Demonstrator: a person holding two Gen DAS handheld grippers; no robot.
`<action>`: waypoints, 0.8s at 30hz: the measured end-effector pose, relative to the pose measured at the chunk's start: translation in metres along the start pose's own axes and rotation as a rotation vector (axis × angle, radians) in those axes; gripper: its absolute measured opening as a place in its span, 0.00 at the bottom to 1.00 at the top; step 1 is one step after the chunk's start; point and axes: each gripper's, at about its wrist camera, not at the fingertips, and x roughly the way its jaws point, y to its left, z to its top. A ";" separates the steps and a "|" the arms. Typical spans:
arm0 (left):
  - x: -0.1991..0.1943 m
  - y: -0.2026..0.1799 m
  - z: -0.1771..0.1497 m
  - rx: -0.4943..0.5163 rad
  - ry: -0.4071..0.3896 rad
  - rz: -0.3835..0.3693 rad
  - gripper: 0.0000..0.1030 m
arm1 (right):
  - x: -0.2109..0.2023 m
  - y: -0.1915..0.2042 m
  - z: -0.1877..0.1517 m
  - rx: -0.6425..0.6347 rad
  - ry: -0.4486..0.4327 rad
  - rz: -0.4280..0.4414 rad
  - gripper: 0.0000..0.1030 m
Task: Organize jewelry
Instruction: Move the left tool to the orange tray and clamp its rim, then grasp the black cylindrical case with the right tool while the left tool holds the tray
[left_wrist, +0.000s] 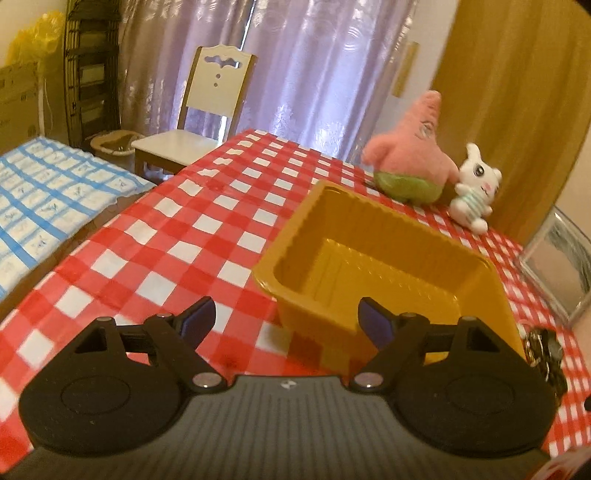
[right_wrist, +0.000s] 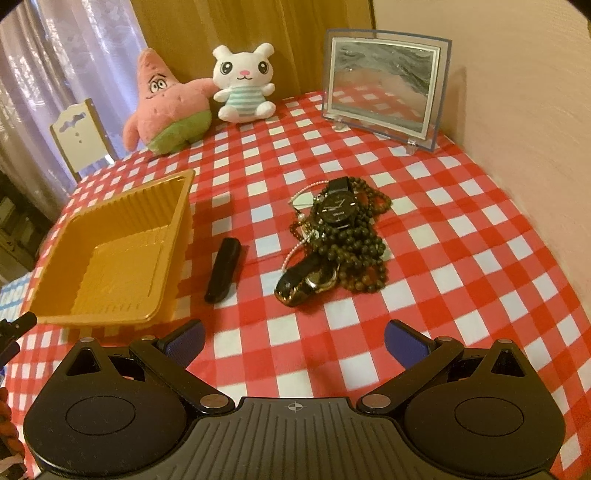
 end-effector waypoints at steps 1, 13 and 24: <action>0.006 0.002 0.001 -0.010 -0.003 0.001 0.79 | 0.002 0.001 0.002 0.003 0.001 -0.006 1.00; 0.062 -0.001 0.003 -0.016 -0.028 -0.029 0.40 | 0.023 0.005 0.009 0.035 0.038 -0.080 1.00; 0.069 0.001 0.012 0.019 -0.077 0.019 0.14 | 0.028 0.011 0.013 0.034 0.014 -0.080 1.00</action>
